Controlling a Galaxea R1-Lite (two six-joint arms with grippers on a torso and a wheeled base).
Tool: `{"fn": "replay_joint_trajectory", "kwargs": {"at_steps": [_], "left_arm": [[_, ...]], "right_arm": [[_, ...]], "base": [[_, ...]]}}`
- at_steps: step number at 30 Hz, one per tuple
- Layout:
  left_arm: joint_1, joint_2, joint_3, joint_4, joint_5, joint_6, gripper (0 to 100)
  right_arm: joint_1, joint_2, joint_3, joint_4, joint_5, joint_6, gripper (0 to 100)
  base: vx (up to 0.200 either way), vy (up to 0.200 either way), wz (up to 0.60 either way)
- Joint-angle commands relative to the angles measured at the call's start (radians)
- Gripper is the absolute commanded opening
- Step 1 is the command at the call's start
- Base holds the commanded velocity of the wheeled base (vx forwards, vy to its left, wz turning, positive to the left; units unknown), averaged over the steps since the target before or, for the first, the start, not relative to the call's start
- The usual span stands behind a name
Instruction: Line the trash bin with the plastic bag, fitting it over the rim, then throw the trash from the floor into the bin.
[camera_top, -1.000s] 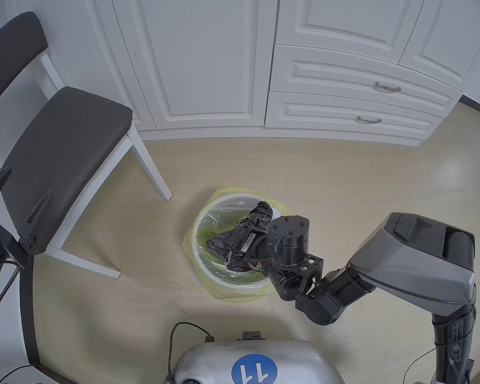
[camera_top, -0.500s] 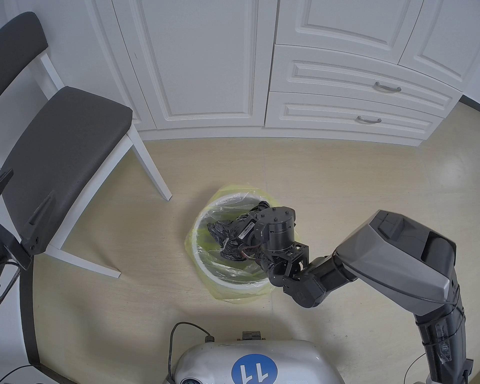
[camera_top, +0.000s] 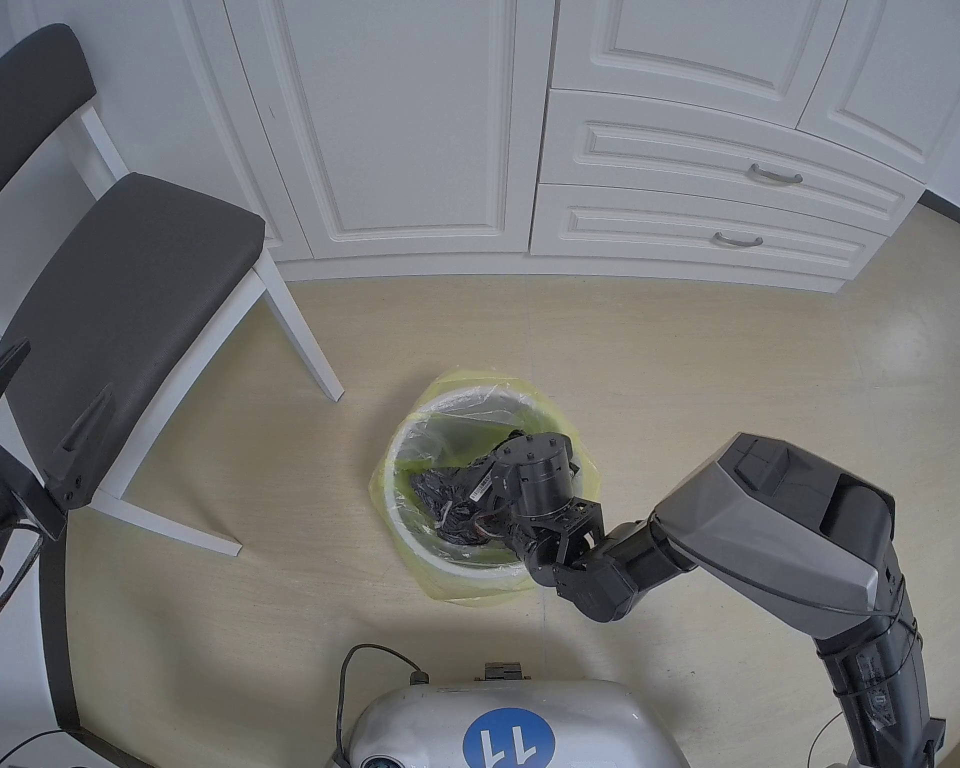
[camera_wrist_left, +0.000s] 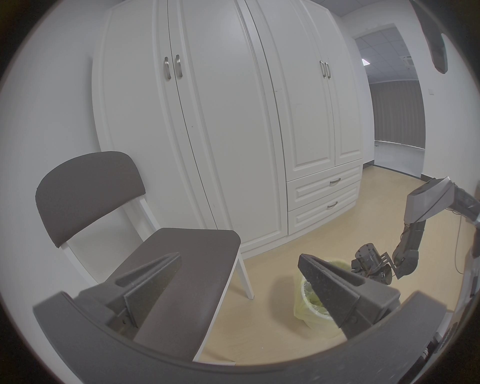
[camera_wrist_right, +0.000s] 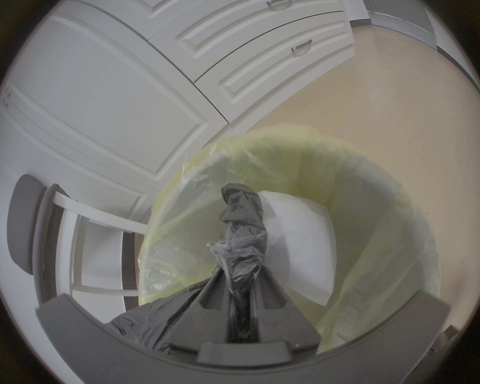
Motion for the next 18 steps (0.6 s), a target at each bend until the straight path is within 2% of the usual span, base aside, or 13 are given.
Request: {"fn": "replay_joint_trajectory", "kwargs": {"at_steps": [1, 8, 18], "left_arm": [[0.0, 0.002, 0.002, -0.001, 0.001, -0.001, 100], [0.0, 0.002, 0.002, -0.001, 0.001, 0.001, 100], [0.0, 0.011, 0.002, 0.001, 0.001, -0.002, 100]], "right_arm": [[0.023, -0.012, -0.001, 0.027, 0.001, 0.03, 0], [0.029, 0.008, -0.015, 0.05, 0.03, 0.076, 0], [-0.002, 0.042, -0.055, 0.059, 0.038, 0.077, 0]], "base": [[0.0, 0.0, 0.0], [0.0, 0.0, 0.0], [0.0, 0.0, 0.0]]}}
